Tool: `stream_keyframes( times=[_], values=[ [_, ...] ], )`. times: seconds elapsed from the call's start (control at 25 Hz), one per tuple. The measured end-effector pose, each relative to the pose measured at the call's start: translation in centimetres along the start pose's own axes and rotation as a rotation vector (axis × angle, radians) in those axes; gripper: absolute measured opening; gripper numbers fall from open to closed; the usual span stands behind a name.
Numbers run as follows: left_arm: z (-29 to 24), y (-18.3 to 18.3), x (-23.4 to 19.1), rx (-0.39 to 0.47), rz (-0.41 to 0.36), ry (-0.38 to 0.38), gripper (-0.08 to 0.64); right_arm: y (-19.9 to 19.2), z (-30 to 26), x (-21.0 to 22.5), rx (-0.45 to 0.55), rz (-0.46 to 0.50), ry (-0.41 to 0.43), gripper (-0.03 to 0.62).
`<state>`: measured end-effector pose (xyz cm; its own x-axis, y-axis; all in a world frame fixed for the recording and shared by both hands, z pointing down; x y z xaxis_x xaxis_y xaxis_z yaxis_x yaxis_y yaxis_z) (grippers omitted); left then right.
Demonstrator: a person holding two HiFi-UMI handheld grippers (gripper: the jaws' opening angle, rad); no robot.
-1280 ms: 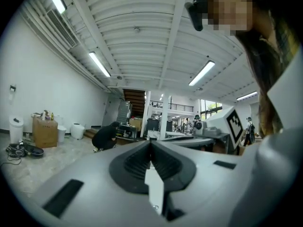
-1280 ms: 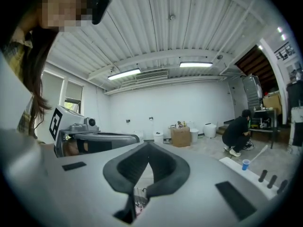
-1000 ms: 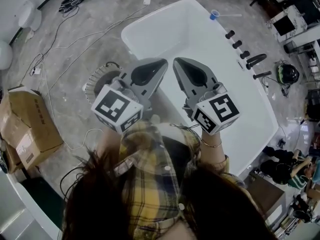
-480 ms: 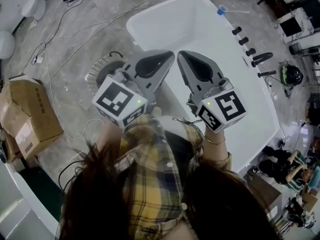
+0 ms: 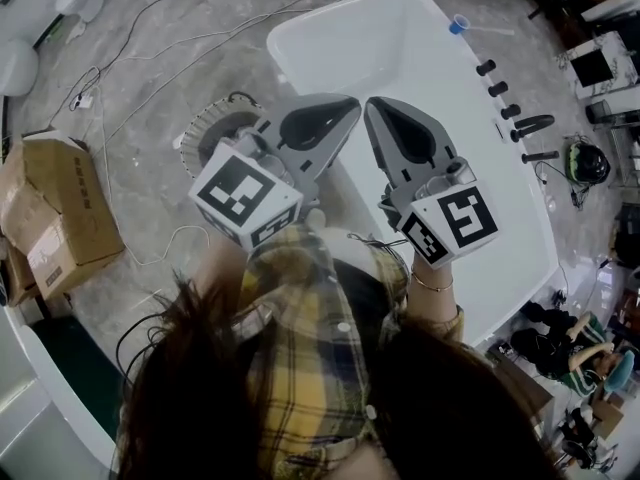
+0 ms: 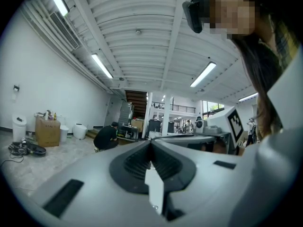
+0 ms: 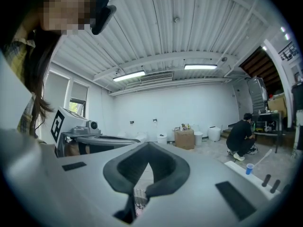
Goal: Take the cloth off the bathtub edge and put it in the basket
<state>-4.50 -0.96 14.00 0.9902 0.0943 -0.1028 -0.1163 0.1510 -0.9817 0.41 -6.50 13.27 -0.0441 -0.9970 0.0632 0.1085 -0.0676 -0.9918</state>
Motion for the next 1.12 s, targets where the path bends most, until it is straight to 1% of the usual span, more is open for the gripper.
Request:
stream_keyframes(
  times=[0.2,0.32,0.4,0.56,0.64,0.72,0.88,1.0,1.12],
  values=[
    [-0.2,0.0,0.2,-0.002,-0.005,0.004,0.017,0.0,0.4,0.0,-0.005,-0.007,0.007,0.015],
    [-0.5,-0.2,0.3,-0.018,0.005,-0.018,0.017,0.1,0.6,0.5,-0.005,-0.006,-0.002,0.015],
    [-0.7,-0.1,0.2,-0.031,-0.017,-0.025,0.017,0.1,0.6,0.6,-0.006,-0.006,-0.004,0.015],
    [-1.2,0.2,0.9,-0.048,-0.101,-0.053,0.017,0.2,0.9,0.6,-0.005,-0.002,-0.001,0.015],
    [-1.5,0.4,1.1,-0.051,-0.129,-0.067,0.017,0.4,1.0,0.7,-0.003,0.002,-0.001,0.015],
    [-1.4,0.5,1.0,-0.054,-0.144,-0.066,0.017,0.5,0.9,0.8,-0.002,0.002,0.003,0.015],
    [-0.5,0.9,0.6,-0.061,-0.147,-0.061,0.017,0.3,0.7,0.7,-0.003,-0.001,0.006,0.015],
    [-0.5,1.0,0.6,-0.073,-0.168,-0.067,0.017,0.2,0.9,1.2,-0.004,-0.005,-0.004,0.015],
    [-1.5,0.9,1.0,-0.075,-0.186,-0.087,0.017,0.6,1.8,2.3,0.003,0.001,-0.025,0.015]
  ],
)
Point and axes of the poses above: the fingertips, and each gripper's own axes: z backward along the fingers, x to its right, y out of its top, the point moved 4 cm from there along z, backward along the fingers, and after that the axes turned 11 degrees about x, right-handed, at the moved point
